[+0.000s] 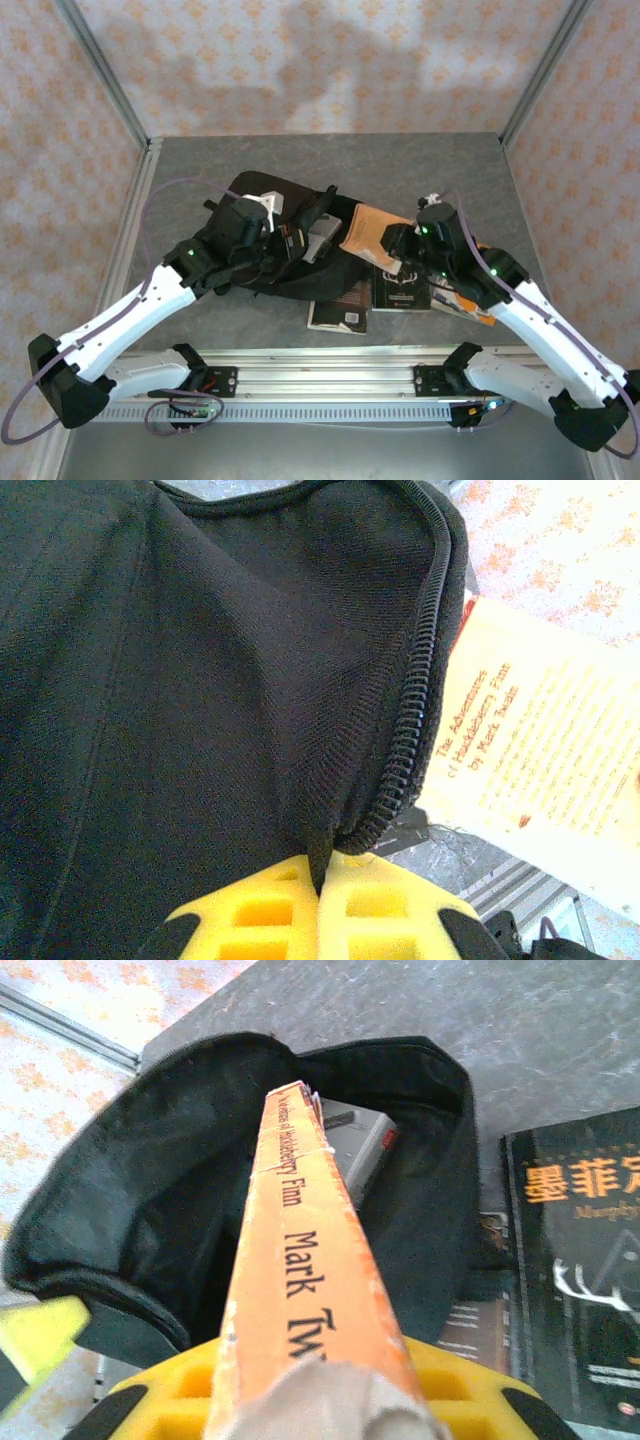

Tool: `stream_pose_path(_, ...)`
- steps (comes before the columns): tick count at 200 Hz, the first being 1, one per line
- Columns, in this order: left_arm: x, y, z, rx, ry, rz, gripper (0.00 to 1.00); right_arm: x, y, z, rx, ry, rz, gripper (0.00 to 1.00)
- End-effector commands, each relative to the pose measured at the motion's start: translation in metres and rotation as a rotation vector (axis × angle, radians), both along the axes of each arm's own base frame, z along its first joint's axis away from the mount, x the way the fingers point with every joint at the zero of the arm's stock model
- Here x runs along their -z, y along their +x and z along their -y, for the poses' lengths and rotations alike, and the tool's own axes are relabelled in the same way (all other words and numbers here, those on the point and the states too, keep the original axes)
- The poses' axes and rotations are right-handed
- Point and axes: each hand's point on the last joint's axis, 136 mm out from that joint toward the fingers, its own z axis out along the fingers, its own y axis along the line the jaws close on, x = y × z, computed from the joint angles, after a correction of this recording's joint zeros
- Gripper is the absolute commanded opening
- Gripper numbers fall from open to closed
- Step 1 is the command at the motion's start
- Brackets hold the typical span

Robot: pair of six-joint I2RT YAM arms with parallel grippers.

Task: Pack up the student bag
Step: Open the student bag at the center of the table, then place the book in the student bag.

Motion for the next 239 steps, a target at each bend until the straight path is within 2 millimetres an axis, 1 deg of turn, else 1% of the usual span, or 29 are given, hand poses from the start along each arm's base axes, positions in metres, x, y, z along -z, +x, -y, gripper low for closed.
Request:
stream_pose_path(1,-0.003,0.003,-0.008,-0.043,-0.005,0.018,0.0,-0.036,0.016,-0.024,-0.029,0.12,0.047,0.0)
stream_pose_path(11,-0.001,0.003,-0.011,-0.053,0.005,0.015,0.0,-0.033,0.021,-0.031,-0.034,0.132,0.02,0.0)
stream_pose_path(26,-0.004,0.003,-0.012,-0.058,0.007,0.023,0.0,-0.024,0.028,-0.042,-0.043,0.15,-0.04,0.0)
stream_pose_path(42,-0.008,0.004,-0.015,-0.063,0.017,0.032,0.07,-0.012,0.034,-0.051,-0.042,0.172,-0.104,0.0)
stream_pose_path(54,-0.014,0.005,-0.017,-0.062,0.025,0.044,0.11,-0.009,0.039,-0.054,-0.029,0.205,-0.122,0.0)
stream_pose_path(61,-0.018,0.005,-0.019,-0.064,0.031,0.049,0.16,-0.011,0.043,-0.059,-0.034,0.242,-0.123,0.0)
stream_pose_path(67,-0.021,0.006,-0.021,-0.066,0.038,0.051,0.23,-0.014,0.046,-0.062,-0.038,0.275,-0.117,0.0)
stream_pose_path(78,-0.026,0.007,-0.026,-0.076,0.05,0.05,0.42,-0.021,0.05,-0.067,-0.043,0.324,-0.105,0.0)
stream_pose_path(86,-0.03,0.009,-0.03,-0.085,0.057,0.044,0.53,-0.026,0.051,-0.07,-0.049,0.347,-0.097,0.0)
stream_pose_path(89,-0.031,0.01,-0.031,-0.088,0.059,0.042,0.57,-0.02,0.054,-0.073,-0.048,0.342,-0.111,0.0)
stream_pose_path(95,-0.033,0.012,-0.035,-0.097,0.065,0.036,0.62,-0.02,0.056,-0.075,-0.052,0.349,-0.111,0.0)
stream_pose_path(110,-0.033,0.018,-0.039,-0.101,0.07,0.007,0.67,-0.018,0.057,-0.079,-0.059,0.363,-0.117,0.0)
stream_pose_path(128,-0.028,0.027,-0.035,-0.077,0.082,-0.033,0.71,-0.016,0.056,-0.081,-0.067,0.38,-0.123,0.0)
stream_pose_path(156,-0.011,0.041,-0.026,-0.032,0.162,-0.122,0.72,-0.012,0.054,-0.079,-0.061,0.383,-0.126,0.0)
stream_pose_path(175,0.006,0.051,-0.03,-0.036,0.225,-0.172,0.72,-0.011,0.053,-0.079,-0.061,0.383,-0.129,0.0)
stream_pose_path(192,0.019,0.06,-0.031,-0.036,0.218,-0.222,0.71,-0.01,0.052,-0.078,-0.063,0.382,-0.13,0.0)
stream_pose_path(203,0.024,0.065,-0.029,-0.027,0.194,-0.243,0.67,-0.01,0.052,-0.078,-0.063,0.382,-0.13,0.0)
stream_pose_path(208,0.025,0.067,-0.026,-0.021,0.179,-0.246,0.65,-0.009,0.052,-0.078,-0.063,0.382,-0.131,0.0)
stream_pose_path(218,0.023,0.07,-0.018,-0.001,0.135,-0.242,0.58,-0.008,0.051,-0.078,-0.063,0.379,-0.132,0.0)
stream_pose_path(229,0.017,0.074,-0.008,0.026,0.086,-0.228,0.45,-0.006,0.051,-0.078,-0.064,0.376,-0.135,0.0)
stream_pose_path(239,0.01,0.078,-0.001,0.041,0.051,-0.215,0.32,-0.004,0.051,-0.077,-0.063,0.369,-0.137,0.0)
